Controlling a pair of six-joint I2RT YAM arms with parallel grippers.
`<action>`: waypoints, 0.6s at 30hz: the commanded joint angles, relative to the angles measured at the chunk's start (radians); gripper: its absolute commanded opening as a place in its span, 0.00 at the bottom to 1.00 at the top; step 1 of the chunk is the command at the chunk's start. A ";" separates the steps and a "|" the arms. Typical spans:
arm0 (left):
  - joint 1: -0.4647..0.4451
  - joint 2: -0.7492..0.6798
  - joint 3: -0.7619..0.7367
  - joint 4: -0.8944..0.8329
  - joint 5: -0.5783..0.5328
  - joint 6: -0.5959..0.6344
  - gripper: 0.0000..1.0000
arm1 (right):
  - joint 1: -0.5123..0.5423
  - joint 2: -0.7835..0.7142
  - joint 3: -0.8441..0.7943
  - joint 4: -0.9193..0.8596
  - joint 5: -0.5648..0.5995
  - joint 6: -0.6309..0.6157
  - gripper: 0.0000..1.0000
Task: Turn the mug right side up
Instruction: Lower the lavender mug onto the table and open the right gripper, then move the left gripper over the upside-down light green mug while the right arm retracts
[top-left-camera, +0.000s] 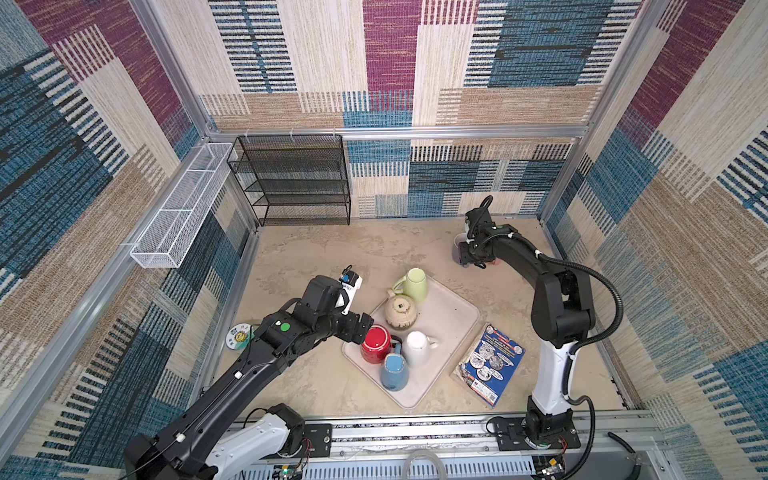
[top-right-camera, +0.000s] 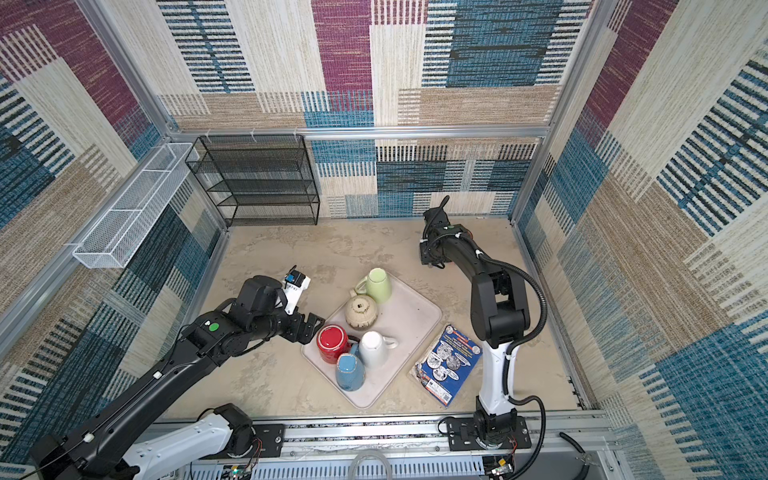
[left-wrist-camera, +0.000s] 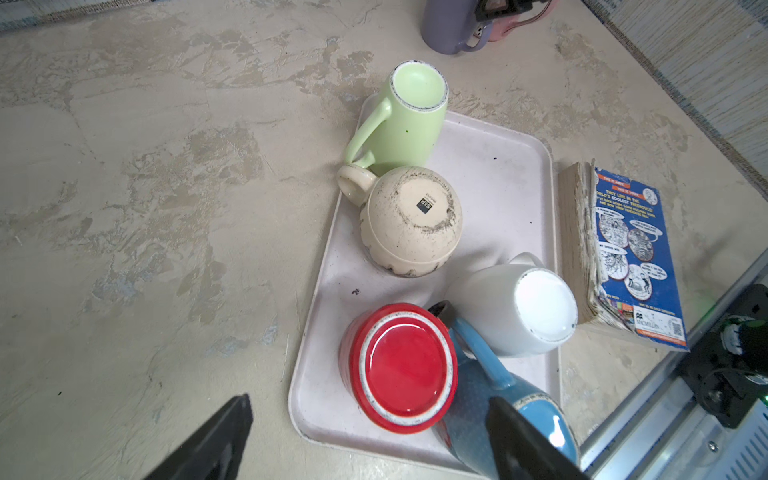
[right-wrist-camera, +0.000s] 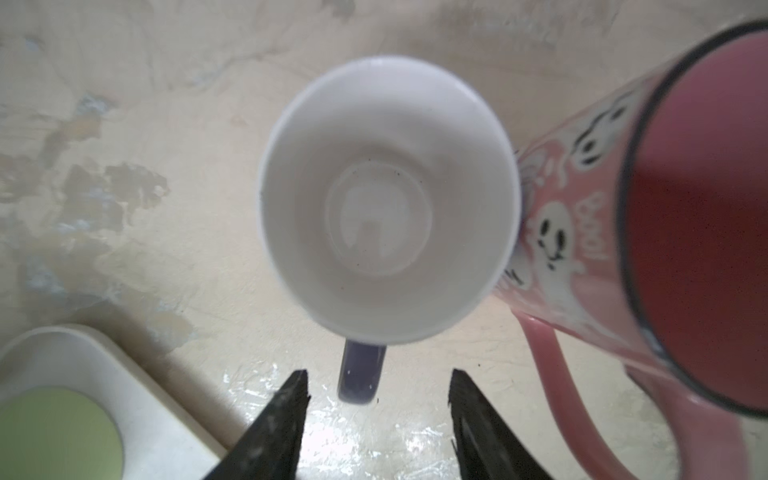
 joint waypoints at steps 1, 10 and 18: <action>0.008 0.044 0.043 -0.001 0.033 0.018 0.89 | 0.011 -0.079 -0.034 0.068 -0.032 -0.009 0.69; 0.015 0.224 0.179 0.000 0.154 0.101 0.82 | 0.037 -0.454 -0.364 0.321 -0.184 0.008 0.73; 0.016 0.391 0.310 -0.074 0.155 0.109 0.76 | 0.117 -0.743 -0.661 0.473 -0.290 0.061 0.73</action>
